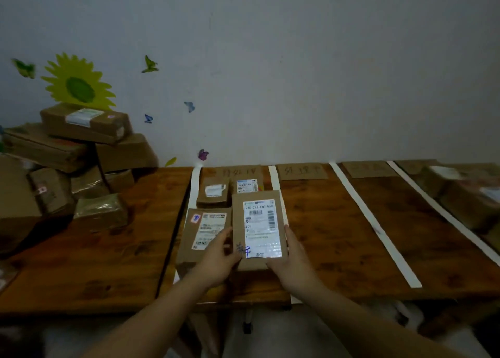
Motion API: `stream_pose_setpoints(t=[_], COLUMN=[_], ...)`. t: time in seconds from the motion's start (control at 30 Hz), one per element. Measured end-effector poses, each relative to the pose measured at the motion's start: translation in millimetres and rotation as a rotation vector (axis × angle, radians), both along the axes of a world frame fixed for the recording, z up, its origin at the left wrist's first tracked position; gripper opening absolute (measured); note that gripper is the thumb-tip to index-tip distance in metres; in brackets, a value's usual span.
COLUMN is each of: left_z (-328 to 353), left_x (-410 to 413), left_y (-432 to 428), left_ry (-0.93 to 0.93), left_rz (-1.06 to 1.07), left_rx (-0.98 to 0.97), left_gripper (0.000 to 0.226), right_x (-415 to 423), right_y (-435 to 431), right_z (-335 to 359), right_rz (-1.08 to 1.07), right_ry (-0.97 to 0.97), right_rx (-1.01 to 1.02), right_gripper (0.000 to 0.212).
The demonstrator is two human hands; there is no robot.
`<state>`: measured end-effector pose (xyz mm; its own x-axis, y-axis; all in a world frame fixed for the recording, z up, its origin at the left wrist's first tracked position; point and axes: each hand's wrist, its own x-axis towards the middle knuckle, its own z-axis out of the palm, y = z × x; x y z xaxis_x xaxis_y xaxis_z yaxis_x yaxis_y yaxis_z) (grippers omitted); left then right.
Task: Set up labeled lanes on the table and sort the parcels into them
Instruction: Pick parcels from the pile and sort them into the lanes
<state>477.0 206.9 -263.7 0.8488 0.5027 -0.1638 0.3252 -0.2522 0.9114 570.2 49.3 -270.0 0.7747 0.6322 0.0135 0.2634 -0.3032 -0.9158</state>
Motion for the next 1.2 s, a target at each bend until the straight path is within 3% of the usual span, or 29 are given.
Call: stream_pose_setpoints(t=[0.13, 0.3, 0.4, 0.7, 0.83, 1.03, 1.2], left_z=[-28, -62, -77, -77, -54, -14, -3], left_x=[5, 4, 6, 17, 3, -72, -157], left_y=[8, 21, 27, 40, 64, 150, 242], left_ry=[0.263, 0.525, 0.586, 0.529, 0.540, 0.655, 0.646], left_rz=[-0.032, -0.133, -0.190, -0.133, -0.089, 0.081, 0.207], left_rx=[0.459, 0.639, 0.719, 0.742, 0.704, 0.676, 0.620], left_gripper=[0.072, 0.081, 0.077, 0.072, 0.064, 0.066, 0.068], right_x=[8, 3, 1, 36, 52, 19, -49], right_y=[3, 13, 17, 41, 56, 127, 210], right_z=[-37, -76, -91, -94, -74, -17, 15], right_rz=[0.022, 0.038, 0.046, 0.078, -0.011, 0.142, 0.301], right_ry=[0.058, 0.148, 0.175, 0.120, -0.044, -0.193, -0.222], right_rx=[-0.054, -0.134, -0.186, -0.337, -0.482, -0.386, -0.339], right_gripper=[0.072, 0.067, 0.072, 0.066, 0.064, 0.054, 0.049])
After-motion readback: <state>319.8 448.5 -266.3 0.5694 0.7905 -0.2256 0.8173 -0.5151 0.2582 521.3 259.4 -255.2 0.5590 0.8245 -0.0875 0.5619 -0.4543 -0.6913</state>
